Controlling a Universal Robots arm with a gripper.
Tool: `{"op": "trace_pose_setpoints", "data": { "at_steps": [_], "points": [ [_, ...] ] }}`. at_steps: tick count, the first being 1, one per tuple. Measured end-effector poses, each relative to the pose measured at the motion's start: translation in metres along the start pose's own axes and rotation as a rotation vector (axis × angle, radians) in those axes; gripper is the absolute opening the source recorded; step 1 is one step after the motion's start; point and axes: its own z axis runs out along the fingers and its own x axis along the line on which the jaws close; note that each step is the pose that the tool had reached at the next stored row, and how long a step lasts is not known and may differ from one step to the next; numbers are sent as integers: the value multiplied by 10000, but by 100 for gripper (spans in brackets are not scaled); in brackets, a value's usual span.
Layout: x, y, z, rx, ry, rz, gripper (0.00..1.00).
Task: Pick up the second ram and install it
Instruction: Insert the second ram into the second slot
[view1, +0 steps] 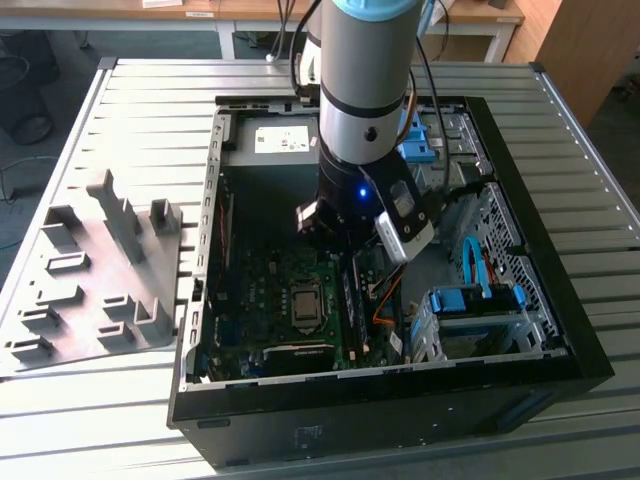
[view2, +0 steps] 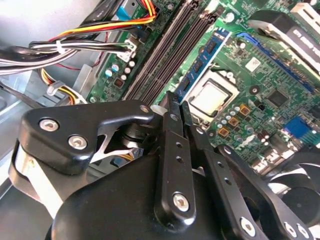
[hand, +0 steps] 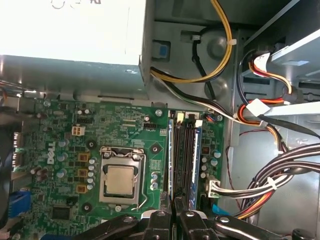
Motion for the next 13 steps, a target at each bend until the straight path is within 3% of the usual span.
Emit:
{"op": "trace_pose_setpoints", "data": {
  "at_steps": [13],
  "points": [
    [-26, 10, 137, 0, 9, 1, 14]
  ]
}}
